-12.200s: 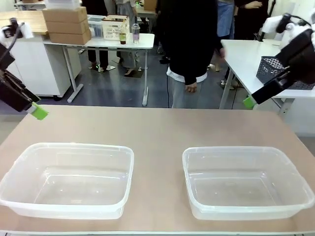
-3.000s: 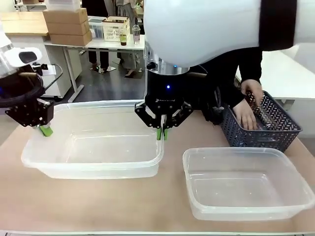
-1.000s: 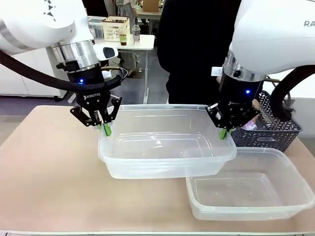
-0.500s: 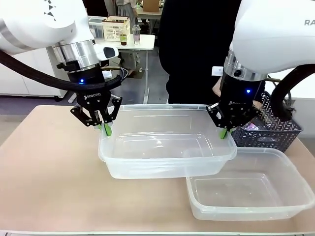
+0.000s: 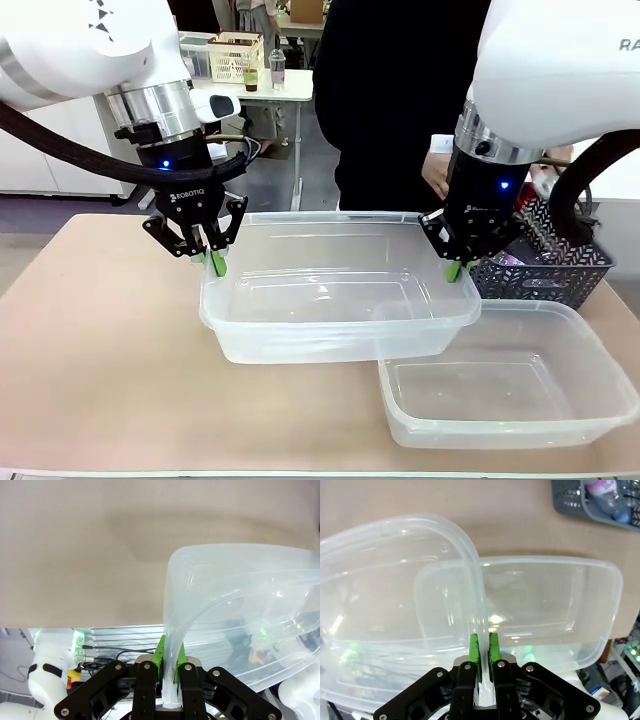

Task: Sort the waste into each basket.
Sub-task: Offer the picked Organizing box to the human.

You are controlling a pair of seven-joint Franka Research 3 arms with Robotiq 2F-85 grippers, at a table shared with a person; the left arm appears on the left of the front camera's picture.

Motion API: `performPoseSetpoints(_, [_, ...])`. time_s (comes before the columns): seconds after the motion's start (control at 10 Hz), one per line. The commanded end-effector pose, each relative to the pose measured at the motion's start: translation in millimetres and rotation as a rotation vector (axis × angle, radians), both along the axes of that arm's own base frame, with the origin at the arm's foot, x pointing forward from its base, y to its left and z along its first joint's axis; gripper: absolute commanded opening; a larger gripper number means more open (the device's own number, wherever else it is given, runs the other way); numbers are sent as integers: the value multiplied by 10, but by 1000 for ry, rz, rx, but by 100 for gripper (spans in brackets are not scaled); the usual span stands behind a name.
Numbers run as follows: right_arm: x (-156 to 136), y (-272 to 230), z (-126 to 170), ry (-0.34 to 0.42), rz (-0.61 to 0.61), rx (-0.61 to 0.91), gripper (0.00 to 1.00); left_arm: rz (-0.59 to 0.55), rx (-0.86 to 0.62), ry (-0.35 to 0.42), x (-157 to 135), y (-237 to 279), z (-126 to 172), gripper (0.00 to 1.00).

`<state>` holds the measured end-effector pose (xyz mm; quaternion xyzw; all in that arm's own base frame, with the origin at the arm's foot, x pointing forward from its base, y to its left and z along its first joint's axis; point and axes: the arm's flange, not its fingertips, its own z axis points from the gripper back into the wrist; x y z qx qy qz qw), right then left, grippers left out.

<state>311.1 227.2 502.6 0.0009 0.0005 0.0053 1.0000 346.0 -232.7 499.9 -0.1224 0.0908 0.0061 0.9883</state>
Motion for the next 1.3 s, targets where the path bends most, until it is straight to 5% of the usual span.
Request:
performPoseSetpoints(0.0, [33, 16, 9, 8, 5, -8, 9, -2, -14, -7, -32, 22, 53, 7])
performPoseSetpoints(1.2, [33, 16, 9, 8, 5, -8, 9, -2, -14, -7, -32, 22, 53, 7])
